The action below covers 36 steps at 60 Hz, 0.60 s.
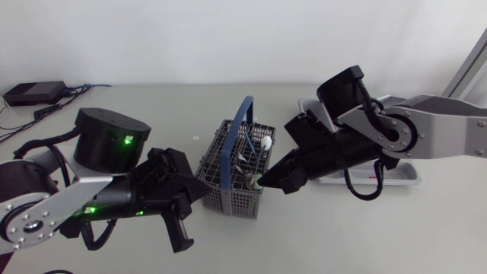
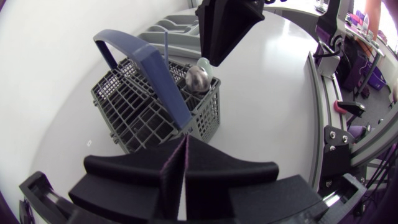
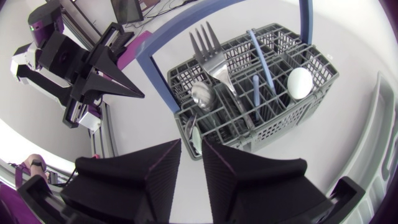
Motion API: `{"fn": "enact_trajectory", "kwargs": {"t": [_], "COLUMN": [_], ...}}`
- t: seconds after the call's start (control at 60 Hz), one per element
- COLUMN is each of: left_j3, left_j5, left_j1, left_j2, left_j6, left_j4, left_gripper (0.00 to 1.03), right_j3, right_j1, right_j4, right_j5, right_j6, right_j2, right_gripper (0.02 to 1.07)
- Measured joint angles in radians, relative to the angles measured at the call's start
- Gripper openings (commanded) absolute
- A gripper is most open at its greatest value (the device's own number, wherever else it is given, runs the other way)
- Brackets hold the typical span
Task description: Unload the cutlery basket into the drawer organizer.
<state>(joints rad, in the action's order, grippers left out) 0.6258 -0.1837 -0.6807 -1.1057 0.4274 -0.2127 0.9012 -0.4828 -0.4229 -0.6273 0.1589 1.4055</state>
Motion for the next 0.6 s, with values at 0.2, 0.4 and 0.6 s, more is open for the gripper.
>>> {"fn": "enact_trajectory", "kwargs": {"t": [0.2,0.4,0.6], "left_j3": [0.000,0.001,0.002], "left_j5": [-0.003,-0.003,-0.003], "left_j1": [-0.031,-0.036,-0.036], "left_j2": [0.000,0.006,0.006], "left_j6": [-0.010,-0.009,-0.010], "left_j4": [-0.003,-0.004,-0.003], "left_gripper": [0.16,0.16,0.16], "right_j3": [0.000,0.000,0.000], "right_j1": [-0.014,-0.014,-0.011], "right_j4": [0.030,0.033,0.032], "right_j5": [0.006,0.010,-0.009], "right_j6": [0.000,-0.001,-0.014], "right_j2": [0.016,0.019,-0.024], "right_gripper": [0.08,0.08,0.08]}}
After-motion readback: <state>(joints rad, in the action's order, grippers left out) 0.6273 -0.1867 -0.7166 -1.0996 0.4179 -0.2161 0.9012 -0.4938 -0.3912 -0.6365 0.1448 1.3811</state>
